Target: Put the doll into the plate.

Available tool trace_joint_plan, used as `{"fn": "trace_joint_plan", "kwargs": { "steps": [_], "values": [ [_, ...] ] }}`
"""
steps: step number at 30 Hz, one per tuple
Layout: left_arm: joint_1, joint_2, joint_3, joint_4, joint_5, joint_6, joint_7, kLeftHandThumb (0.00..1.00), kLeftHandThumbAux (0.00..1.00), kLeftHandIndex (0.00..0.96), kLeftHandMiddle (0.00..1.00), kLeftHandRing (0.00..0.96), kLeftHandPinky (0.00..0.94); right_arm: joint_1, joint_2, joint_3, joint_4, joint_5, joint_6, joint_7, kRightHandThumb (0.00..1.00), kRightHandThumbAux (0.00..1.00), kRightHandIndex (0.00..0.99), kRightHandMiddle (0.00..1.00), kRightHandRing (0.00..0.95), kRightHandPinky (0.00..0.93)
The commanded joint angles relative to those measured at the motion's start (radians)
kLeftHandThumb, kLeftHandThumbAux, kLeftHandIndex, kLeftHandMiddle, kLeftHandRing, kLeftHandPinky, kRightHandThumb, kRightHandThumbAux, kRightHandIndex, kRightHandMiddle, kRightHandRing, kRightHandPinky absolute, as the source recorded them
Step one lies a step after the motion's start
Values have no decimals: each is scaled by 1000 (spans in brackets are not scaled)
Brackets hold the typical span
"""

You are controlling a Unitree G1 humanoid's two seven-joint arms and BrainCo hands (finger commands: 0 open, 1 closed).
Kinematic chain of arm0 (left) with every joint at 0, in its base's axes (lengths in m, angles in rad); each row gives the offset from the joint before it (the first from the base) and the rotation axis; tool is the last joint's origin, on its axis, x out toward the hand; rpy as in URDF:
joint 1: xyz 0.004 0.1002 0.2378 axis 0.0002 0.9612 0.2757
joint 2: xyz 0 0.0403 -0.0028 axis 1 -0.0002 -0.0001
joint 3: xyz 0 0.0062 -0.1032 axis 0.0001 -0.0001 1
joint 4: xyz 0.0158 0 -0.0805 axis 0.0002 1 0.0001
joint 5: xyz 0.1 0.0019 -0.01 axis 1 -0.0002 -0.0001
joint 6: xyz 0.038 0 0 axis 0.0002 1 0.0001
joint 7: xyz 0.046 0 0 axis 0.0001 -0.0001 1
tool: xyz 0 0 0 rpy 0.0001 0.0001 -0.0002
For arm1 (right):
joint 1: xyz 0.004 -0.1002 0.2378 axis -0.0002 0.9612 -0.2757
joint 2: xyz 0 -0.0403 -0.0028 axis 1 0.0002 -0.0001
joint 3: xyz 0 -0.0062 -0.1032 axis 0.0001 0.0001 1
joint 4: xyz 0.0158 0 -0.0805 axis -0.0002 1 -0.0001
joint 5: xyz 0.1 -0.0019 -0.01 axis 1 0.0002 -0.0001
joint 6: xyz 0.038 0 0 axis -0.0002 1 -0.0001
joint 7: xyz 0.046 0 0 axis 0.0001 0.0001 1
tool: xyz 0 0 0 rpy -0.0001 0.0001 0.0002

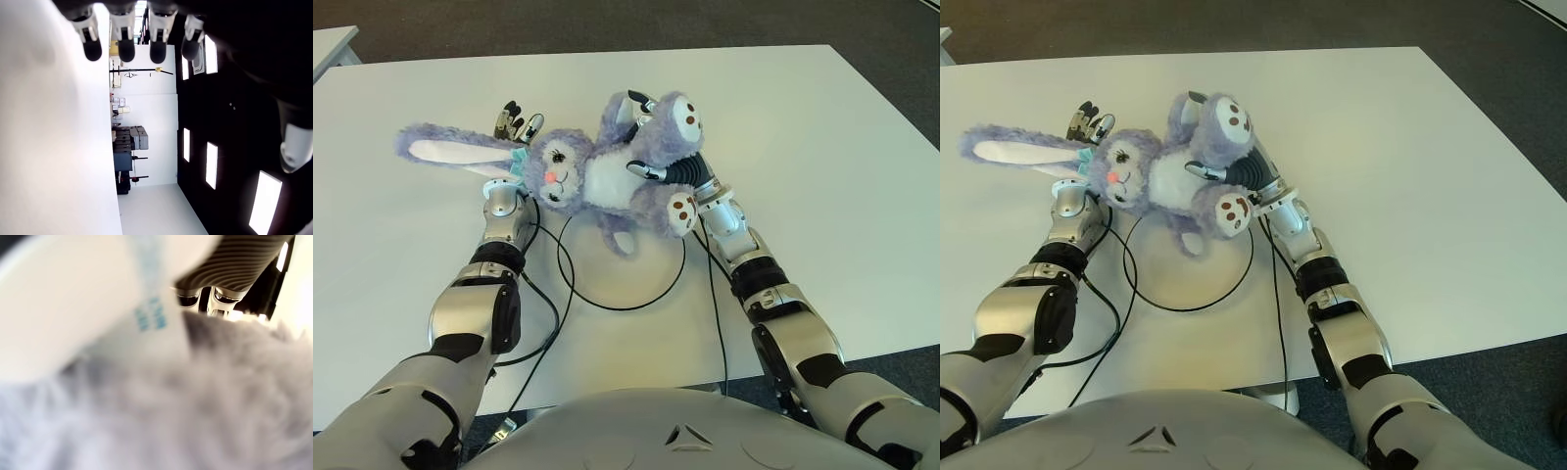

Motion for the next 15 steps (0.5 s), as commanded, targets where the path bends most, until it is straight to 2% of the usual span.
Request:
{"fn": "trace_joint_plan", "kwargs": {
  "steps": [1,10,15],
  "values": [
    [63,-32,-2,52,3,45,2,0,514,10,75,39,0,21,6,4,-30,23,1,24,219,372,0,0,0,0],
    [64,-31,-5,52,7,44,7,0,504,10,78,40,0,61,9,6,-101,93,-4,87,272,331,0,0,0,0],
    [65,-32,-4,51,6,41,3,0,503,8,83,41,0,77,24,8,-142,180,6,144,297,320,0,0,0,0]
  ]
}}
